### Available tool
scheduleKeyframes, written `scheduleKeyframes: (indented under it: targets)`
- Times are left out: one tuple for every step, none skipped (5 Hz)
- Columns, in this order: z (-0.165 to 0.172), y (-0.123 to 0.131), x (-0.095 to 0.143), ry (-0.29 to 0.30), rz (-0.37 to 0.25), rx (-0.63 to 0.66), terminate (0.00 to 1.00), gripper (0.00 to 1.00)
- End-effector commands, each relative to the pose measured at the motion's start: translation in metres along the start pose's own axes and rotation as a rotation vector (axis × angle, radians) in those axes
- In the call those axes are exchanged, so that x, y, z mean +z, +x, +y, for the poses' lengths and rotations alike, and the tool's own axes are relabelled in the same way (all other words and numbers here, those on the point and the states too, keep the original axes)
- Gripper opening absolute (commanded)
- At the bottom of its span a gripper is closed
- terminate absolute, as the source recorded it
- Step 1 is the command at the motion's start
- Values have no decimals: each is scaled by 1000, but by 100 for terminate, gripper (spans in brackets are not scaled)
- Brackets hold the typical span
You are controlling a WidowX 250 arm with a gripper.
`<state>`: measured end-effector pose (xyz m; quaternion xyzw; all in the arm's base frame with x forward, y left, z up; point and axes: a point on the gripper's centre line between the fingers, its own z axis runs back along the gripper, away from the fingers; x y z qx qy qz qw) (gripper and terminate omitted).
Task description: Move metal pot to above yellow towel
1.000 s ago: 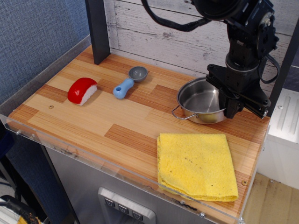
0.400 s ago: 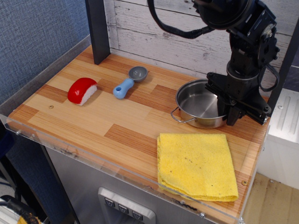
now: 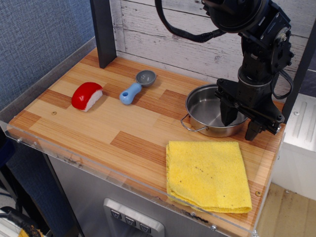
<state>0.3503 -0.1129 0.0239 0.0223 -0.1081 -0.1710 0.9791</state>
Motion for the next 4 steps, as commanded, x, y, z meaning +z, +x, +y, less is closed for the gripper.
scheduleKeyframes:
  targets:
    - [6,7,43,7,-80,19,0,100]
    - [11,9,71,18,-104,20,0,100]
    - [19,4,108,1,-164,39,0,100]
    - [23,-11,136,-3,-195,45,0,100]
